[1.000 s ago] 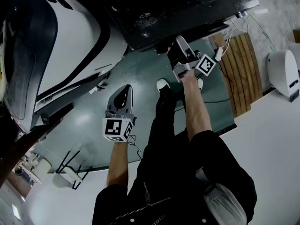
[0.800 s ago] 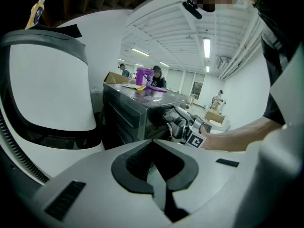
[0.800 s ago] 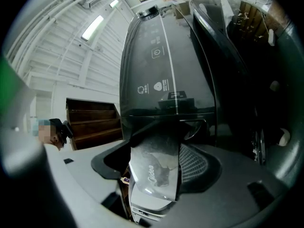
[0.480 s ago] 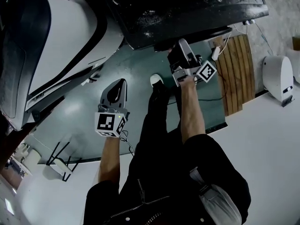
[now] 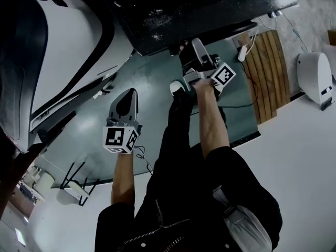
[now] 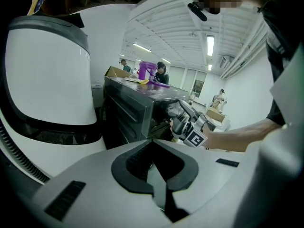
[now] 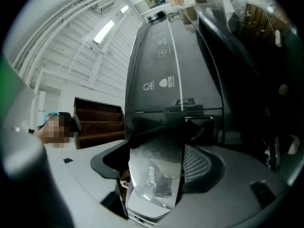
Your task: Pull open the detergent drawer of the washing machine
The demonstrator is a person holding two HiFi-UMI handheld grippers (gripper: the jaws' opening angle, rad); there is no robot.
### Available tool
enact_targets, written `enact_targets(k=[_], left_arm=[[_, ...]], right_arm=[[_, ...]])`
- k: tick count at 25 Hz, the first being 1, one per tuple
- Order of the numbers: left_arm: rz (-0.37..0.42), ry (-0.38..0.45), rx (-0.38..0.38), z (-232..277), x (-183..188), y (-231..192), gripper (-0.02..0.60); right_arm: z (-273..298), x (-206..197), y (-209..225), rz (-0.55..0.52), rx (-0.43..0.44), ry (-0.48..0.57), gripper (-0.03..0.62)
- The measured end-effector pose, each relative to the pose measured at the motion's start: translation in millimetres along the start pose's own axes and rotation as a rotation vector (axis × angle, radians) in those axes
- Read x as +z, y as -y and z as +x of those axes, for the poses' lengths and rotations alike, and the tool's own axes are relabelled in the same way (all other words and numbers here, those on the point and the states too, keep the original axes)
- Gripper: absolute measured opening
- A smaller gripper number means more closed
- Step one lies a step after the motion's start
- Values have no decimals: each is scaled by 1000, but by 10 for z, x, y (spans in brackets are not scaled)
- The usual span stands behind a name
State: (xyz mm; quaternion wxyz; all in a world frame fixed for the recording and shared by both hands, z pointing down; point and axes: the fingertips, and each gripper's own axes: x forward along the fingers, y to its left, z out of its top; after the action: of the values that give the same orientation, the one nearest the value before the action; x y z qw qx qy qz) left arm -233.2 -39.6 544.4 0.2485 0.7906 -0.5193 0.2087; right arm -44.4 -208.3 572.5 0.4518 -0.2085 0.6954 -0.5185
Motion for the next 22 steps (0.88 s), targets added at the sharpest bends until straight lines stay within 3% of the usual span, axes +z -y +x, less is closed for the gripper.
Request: enact_targets(k=[19,22], left_arm=[[-10,-6,34,-88,-86,45,18],[-21,-15,33,-47,-157,4,18]], right_arm=[[-270,-26,-86,1,24,-37,273],[-147,0,-81,7,15,-21,308]])
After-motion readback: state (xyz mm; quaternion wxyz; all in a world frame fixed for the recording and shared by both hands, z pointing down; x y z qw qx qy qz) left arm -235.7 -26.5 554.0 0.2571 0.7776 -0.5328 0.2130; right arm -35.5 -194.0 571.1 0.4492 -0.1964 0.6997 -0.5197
